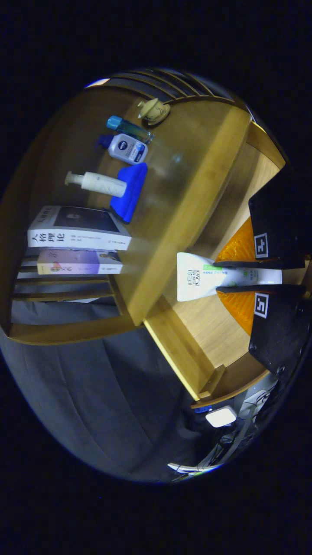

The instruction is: Pull open the drawer, take out the items inside it, and place them on the countertop above the cabinet.

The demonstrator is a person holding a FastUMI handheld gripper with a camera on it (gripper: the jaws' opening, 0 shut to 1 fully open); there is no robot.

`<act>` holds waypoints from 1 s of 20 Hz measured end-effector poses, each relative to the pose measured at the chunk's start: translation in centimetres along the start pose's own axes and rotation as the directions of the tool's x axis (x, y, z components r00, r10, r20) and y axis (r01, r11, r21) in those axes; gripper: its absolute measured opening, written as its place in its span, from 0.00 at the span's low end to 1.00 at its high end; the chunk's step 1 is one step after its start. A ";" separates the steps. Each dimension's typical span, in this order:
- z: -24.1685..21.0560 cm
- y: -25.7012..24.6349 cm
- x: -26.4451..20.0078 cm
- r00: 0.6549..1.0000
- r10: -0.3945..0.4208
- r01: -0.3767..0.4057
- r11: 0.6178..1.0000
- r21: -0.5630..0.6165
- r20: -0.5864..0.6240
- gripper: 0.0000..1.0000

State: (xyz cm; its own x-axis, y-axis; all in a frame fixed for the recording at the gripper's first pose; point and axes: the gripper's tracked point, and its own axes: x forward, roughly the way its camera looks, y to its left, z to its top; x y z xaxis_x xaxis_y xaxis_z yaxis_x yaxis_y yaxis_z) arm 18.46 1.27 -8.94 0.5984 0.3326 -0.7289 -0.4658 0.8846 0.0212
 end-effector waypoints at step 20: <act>5.8 -13.9 2.4 0.928 -0.341 0.206 0.804 0.558 0.149 0.23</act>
State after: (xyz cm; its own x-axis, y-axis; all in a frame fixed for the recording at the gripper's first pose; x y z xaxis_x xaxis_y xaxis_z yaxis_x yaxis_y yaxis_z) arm 30.19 -8.27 -7.02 0.8114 0.0554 -0.5818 0.1126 0.9620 0.2486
